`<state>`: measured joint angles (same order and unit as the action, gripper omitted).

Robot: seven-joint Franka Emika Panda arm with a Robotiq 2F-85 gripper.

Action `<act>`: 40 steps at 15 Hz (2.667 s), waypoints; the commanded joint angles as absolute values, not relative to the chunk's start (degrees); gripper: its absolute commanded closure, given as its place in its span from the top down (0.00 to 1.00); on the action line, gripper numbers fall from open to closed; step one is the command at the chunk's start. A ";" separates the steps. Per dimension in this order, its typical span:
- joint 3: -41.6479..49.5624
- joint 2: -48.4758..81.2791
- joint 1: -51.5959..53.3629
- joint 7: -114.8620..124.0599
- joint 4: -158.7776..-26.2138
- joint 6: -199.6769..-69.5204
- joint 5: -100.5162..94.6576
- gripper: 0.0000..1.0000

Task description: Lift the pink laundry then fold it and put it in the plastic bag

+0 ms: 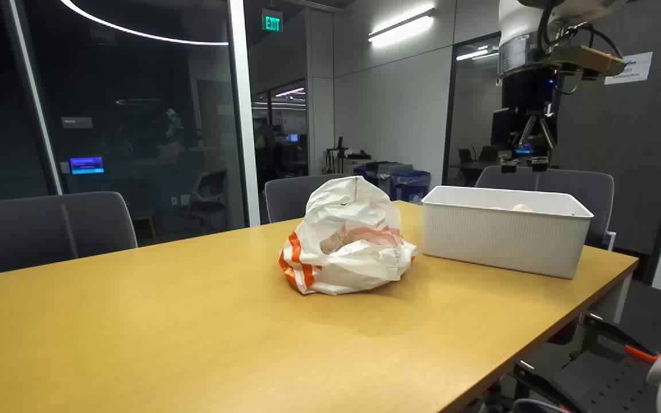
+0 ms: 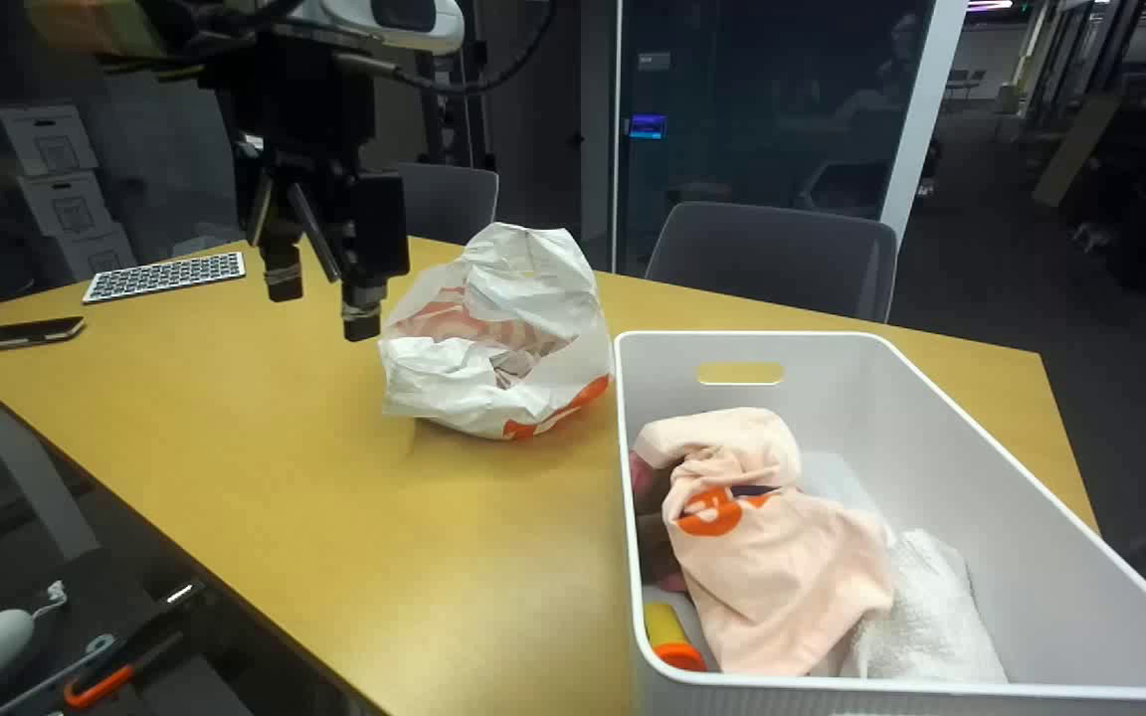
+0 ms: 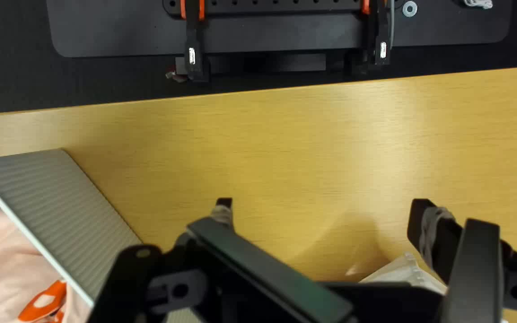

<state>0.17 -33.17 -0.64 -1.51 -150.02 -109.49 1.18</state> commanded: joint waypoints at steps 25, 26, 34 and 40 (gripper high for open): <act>5.64 -10.19 -10.93 2.83 -139.26 -136.02 -10.67 1.00; 6.37 -7.87 -11.60 3.44 -137.05 -137.08 -11.33 1.00; 10.93 10.15 -12.27 4.08 -125.71 -138.54 -6.94 1.00; 13.54 14.82 -11.81 3.80 -125.83 -143.95 -12.56 0.74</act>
<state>11.78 13.96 -12.38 3.68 -126.67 -141.57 -9.25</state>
